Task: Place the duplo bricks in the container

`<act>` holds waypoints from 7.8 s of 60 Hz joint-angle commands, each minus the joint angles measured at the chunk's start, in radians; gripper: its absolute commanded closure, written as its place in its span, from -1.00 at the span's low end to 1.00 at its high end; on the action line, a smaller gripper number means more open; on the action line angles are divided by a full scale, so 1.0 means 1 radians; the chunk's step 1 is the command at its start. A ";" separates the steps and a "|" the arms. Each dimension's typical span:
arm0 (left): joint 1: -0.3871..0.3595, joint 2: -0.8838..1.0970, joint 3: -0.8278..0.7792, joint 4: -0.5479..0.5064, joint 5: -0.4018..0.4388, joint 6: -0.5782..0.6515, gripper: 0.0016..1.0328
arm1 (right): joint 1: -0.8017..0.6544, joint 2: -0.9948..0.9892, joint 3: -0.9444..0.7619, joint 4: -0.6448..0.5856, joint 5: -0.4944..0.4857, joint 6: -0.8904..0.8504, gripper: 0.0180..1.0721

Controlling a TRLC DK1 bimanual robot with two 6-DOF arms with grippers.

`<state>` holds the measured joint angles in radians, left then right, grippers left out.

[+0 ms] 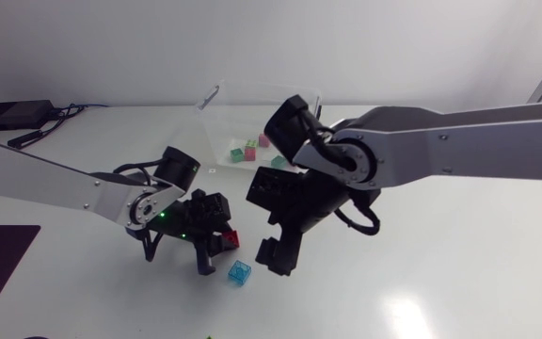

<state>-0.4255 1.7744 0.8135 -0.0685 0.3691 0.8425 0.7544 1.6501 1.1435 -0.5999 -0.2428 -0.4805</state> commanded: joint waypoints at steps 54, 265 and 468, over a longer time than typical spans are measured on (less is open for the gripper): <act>0.240 0.068 0.658 -0.007 0.071 -0.269 0.43 | 0.117 0.166 0.053 0.011 0.080 0.099 -0.91; -0.259 -0.478 -0.264 -0.471 0.024 0.400 -0.90 | -0.061 0.017 0.127 -0.186 0.103 0.238 0.43; 0.172 0.462 1.201 -0.220 -0.153 -0.347 -0.72 | -0.529 -0.331 -0.013 0.051 0.057 0.183 -0.90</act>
<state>-0.2550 2.2032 1.9762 -0.2649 0.2249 0.5213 0.2211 1.3373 1.1637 -0.5423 -0.1837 -0.2848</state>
